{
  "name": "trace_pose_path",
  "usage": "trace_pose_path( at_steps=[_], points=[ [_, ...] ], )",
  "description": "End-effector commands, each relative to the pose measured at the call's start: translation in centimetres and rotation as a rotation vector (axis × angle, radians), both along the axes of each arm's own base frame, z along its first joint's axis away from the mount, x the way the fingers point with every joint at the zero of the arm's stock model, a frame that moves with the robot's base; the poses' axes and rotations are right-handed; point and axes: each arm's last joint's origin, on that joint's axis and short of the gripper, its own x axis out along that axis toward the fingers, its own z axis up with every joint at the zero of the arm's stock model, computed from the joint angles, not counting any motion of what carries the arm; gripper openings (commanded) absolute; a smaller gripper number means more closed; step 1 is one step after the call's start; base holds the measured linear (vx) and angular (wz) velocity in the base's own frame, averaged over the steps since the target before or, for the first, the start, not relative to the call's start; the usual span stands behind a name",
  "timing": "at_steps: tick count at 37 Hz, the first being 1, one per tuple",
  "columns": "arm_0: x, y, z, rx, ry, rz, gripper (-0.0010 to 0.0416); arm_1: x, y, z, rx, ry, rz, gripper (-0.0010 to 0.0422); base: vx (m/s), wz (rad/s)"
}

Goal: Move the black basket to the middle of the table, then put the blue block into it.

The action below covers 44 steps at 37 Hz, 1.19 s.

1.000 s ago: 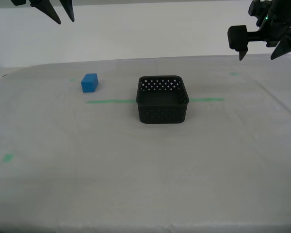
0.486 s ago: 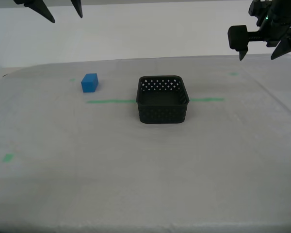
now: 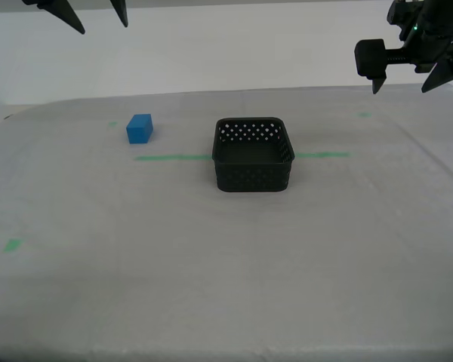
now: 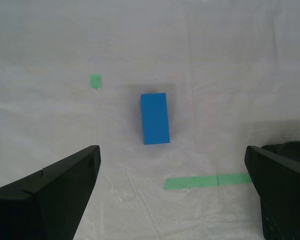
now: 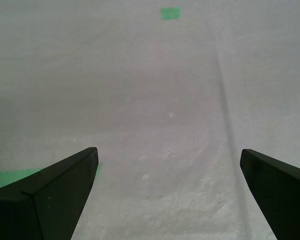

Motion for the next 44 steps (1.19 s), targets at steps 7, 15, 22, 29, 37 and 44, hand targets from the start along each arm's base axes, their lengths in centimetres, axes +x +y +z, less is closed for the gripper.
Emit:
trace_pose_path(
  at_steps=[7,15,22,29,37,44],
  points=[
    [0.0,0.0,0.0,-0.001,-0.001,0.000,0.0398,0.1,-0.8,0.1,0.035,-0.023,0.003,0.0400,0.000,0.000],
    [0.0,0.0,0.0,-0.001,-0.002,0.000,0.0399,0.7,-1.4,-0.3,0.020,-0.054,0.008,0.0401,0.000,0.000],
    [0.0,0.0,0.0,-0.001,-0.002,0.000,0.0399,1.6,-1.7,-2.1,0.020,-0.019,0.008,0.0401,0.000,0.000],
    [0.1,0.0,0.1,0.000,-0.012,0.000,0.0399,2.7,-2.1,-4.6,0.027,0.028,0.003,0.0401,0.000,0.000],
    [0.1,0.1,0.1,0.001,-0.019,0.000,0.0399,4.1,-2.5,-7.4,-0.002,0.077,-0.019,0.0401,0.000,0.000],
    [0.1,0.1,0.1,0.002,-0.020,0.000,0.0399,5.3,-2.8,-9.6,0.001,0.113,-0.022,0.0401,0.000,0.000]
  ],
)
